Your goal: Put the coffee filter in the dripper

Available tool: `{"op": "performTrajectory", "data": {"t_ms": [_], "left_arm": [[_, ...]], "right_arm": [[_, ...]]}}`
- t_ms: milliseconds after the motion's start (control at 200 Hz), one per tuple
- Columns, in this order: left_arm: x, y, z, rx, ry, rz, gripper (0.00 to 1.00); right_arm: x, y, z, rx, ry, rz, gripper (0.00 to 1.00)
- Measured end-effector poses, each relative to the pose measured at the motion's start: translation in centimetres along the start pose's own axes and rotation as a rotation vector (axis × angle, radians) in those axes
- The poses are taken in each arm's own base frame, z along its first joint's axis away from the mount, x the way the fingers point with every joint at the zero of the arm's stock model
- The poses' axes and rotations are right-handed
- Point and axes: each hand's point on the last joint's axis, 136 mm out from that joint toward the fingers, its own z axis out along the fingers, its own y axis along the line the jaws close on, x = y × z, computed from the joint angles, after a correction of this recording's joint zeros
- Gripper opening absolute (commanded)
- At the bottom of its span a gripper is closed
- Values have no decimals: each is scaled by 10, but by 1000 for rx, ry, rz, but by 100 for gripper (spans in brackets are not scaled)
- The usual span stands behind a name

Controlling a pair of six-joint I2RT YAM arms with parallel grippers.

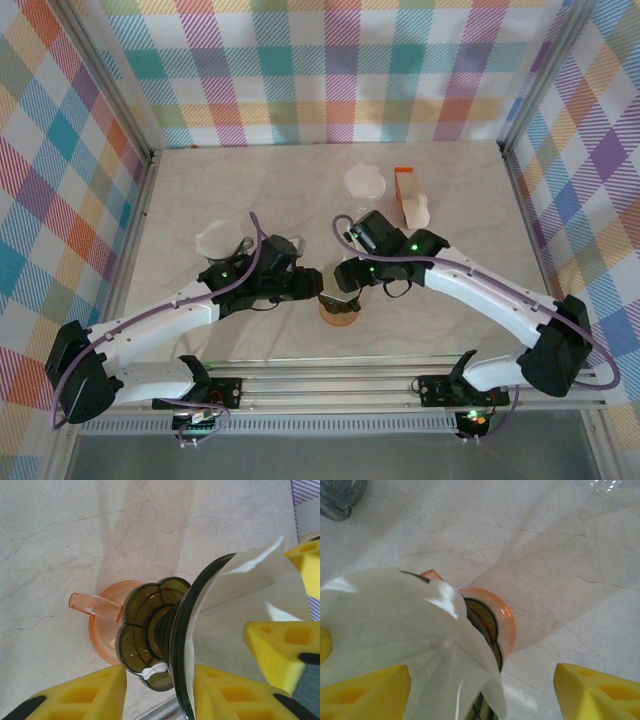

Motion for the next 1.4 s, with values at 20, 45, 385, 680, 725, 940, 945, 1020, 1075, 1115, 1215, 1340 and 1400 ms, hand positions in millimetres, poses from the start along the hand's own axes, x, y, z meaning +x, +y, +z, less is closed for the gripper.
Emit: {"op": "performTrajectory", "data": {"t_ms": [20, 45, 385, 680, 725, 940, 945, 1020, 1075, 1115, 1215, 1340, 1400], "left_arm": [[0, 0, 0, 0, 0, 0, 39], [0, 0, 0, 0, 0, 0, 39], [0, 0, 0, 0, 0, 0, 39], [0, 1, 2, -3, 3, -1, 38], [0, 1, 2, -3, 3, -1, 38], [1, 1, 3, -6, 6, -1, 38], [1, 1, 3, -5, 6, -1, 38], [1, 1, 3, -6, 6, -1, 38], [1, 1, 3, -6, 6, -1, 38], [1, 1, 3, -6, 6, -1, 38], [1, 1, 3, -6, 6, -1, 38], [1, 1, 3, -6, 6, -1, 38], [1, 1, 3, -6, 5, -1, 38]], "right_arm": [[0, 1, 2, 0, 7, 0, 76], [0, 1, 5, 2, 14, 0, 76], [12, -4, 39, 43, 116, 0, 75], [17, -5, 52, 51, 157, -2, 75], [17, -5, 52, 52, 157, -2, 75], [16, -6, 51, 55, 152, -2, 75], [16, -6, 50, 55, 151, -2, 75], [13, -7, 46, 63, 133, -4, 76], [9, -8, 38, 64, 104, -4, 76], [5, -8, 29, 64, 74, -4, 76], [-6, -8, 0, 51, -20, 0, 76], [-14, -7, -37, 24, -130, 7, 74], [-13, -7, -48, 11, -166, 12, 73]]}}
